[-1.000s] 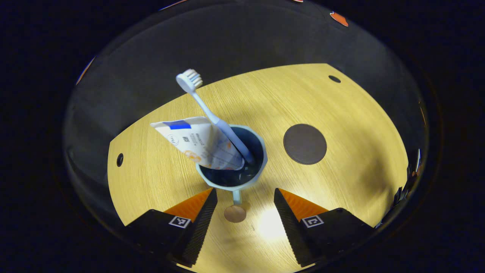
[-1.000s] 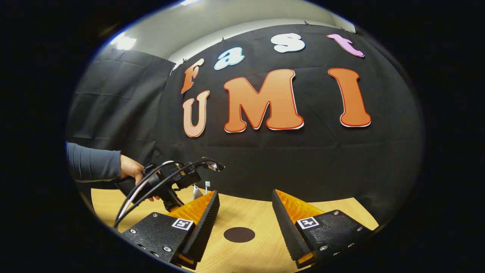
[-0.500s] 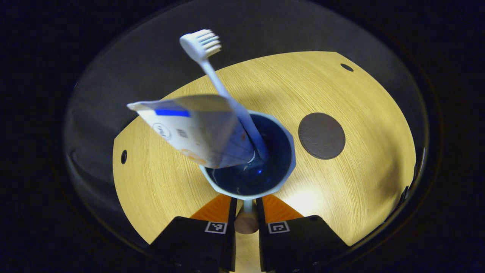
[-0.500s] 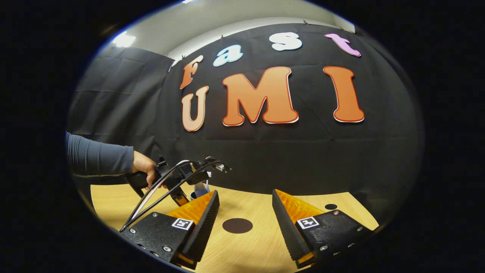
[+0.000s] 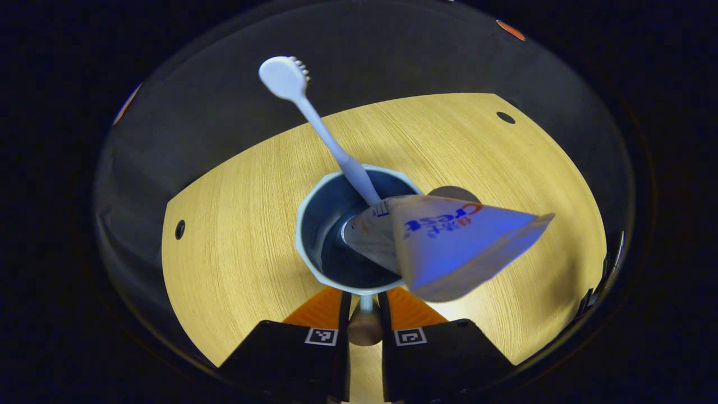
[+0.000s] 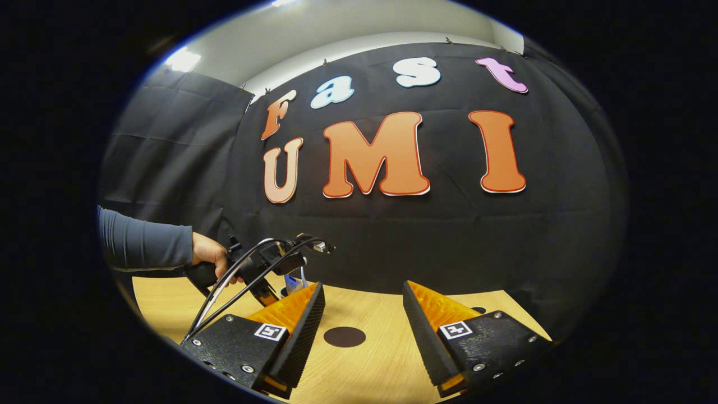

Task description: Put the toothbrush and toothpaste on the desktop into the cup, then pick up the cup and place it on the coaster on the desktop.

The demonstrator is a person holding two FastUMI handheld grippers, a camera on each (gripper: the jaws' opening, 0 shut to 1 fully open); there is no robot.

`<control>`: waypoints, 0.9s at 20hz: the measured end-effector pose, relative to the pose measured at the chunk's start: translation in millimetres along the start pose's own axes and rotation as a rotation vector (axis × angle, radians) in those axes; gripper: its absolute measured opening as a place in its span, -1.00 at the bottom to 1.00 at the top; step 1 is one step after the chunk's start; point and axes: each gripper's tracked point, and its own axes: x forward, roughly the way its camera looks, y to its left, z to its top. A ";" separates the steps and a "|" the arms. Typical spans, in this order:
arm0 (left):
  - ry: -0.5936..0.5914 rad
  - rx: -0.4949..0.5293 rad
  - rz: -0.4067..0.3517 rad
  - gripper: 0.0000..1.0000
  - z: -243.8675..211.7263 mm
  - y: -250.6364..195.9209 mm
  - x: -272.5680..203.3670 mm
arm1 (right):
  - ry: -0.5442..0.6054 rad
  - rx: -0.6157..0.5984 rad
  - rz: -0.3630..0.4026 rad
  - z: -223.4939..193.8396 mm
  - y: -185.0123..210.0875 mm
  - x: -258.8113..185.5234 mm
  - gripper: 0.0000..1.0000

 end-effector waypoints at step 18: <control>0.022 0.052 -0.095 -0.36 37.2 -133.9 85.6 | 0.065 0.013 -0.063 -21.8 -30.7 -32.5 0.68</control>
